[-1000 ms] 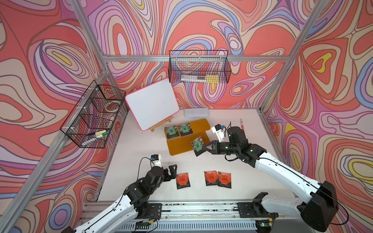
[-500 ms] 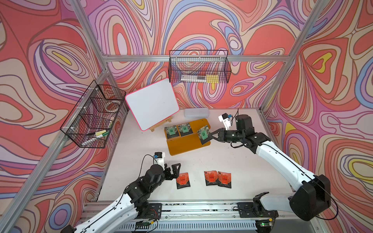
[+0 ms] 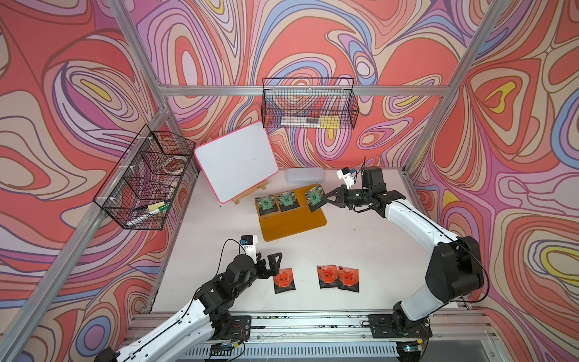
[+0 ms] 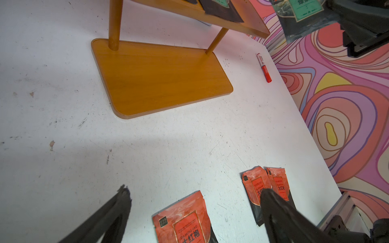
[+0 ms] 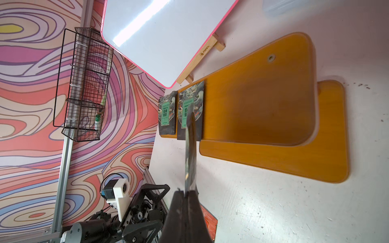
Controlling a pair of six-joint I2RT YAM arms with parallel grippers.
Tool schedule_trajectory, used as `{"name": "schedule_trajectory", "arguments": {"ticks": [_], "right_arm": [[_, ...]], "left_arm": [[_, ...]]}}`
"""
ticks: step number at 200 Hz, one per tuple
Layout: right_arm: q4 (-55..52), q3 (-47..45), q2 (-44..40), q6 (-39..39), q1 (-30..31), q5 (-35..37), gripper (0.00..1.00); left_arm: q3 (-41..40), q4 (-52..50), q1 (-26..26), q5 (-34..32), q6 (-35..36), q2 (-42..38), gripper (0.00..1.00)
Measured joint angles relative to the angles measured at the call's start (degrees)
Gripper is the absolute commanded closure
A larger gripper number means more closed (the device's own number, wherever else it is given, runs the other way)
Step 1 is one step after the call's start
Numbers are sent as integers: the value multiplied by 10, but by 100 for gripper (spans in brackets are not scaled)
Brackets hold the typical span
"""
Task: Place the tea bags on the shelf by color
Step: Place the tea bag on the shelf.
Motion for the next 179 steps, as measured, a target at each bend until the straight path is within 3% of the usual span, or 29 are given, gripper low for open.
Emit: {"name": "schedule_trajectory", "arguments": {"ticks": [103,179], "right_arm": [[30,85,111,51,-4,-19,100],[29,113,144,63,-4,-27,100]], "left_arm": [[-3,1,0,-1,0,-5,1],[-8,1,0,-3,0,-13,1]]}}
